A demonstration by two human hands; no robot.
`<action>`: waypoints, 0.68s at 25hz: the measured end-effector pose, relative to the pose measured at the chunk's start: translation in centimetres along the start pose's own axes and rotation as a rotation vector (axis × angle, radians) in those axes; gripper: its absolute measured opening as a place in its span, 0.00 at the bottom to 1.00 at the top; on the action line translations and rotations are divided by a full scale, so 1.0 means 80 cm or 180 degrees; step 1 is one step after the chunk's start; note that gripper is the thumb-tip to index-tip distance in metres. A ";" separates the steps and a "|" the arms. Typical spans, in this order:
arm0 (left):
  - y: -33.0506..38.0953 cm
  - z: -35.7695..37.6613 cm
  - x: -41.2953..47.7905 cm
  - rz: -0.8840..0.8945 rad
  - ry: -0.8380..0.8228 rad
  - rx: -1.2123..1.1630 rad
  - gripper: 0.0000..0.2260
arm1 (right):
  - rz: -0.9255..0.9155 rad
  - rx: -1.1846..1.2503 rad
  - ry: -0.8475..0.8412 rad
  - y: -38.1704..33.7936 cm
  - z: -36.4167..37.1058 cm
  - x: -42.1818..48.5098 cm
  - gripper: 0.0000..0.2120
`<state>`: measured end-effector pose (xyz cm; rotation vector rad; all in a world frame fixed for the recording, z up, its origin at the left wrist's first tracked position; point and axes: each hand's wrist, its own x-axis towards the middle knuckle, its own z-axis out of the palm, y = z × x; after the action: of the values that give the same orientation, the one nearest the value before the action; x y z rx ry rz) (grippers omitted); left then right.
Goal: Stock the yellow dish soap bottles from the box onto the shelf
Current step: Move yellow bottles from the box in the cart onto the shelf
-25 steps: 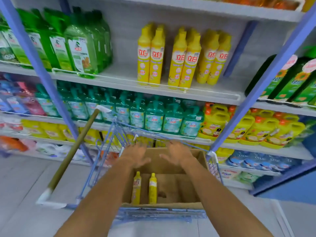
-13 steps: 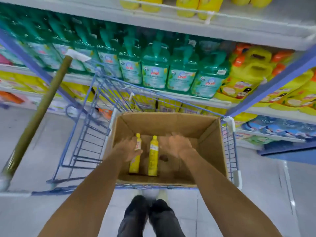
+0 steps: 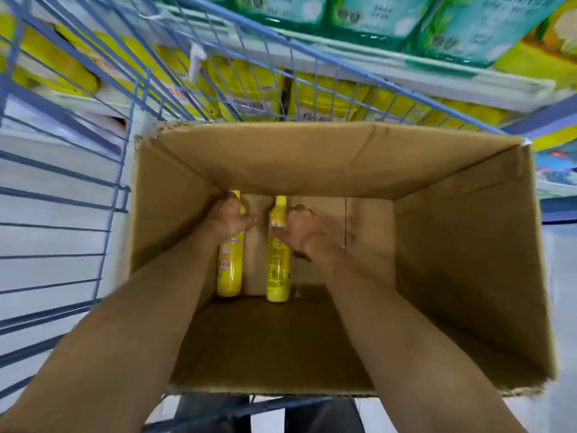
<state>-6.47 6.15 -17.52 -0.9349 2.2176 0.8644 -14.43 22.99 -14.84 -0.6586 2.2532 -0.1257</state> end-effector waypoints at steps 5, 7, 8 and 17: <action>-0.009 0.038 0.015 0.0072 0.0264 -0.0985 0.25 | 0.0204 0.0442 0.0069 0.008 0.022 0.032 0.24; -0.025 0.056 0.008 0.0041 0.0163 -0.1423 0.25 | 0.0240 0.0660 0.0055 0.013 0.024 0.031 0.24; -0.034 0.066 0.003 -0.0002 0.0166 -0.1610 0.26 | 0.0280 0.0797 0.0068 0.017 0.028 0.029 0.25; -0.048 0.107 -0.061 -0.0458 0.0145 -0.1416 0.23 | 0.1247 0.2028 0.0072 0.026 0.115 -0.021 0.32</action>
<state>1.51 12.32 -20.68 -1.3099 1.9989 1.3070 -7.84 26.61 -20.75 0.1218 2.1417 -0.6220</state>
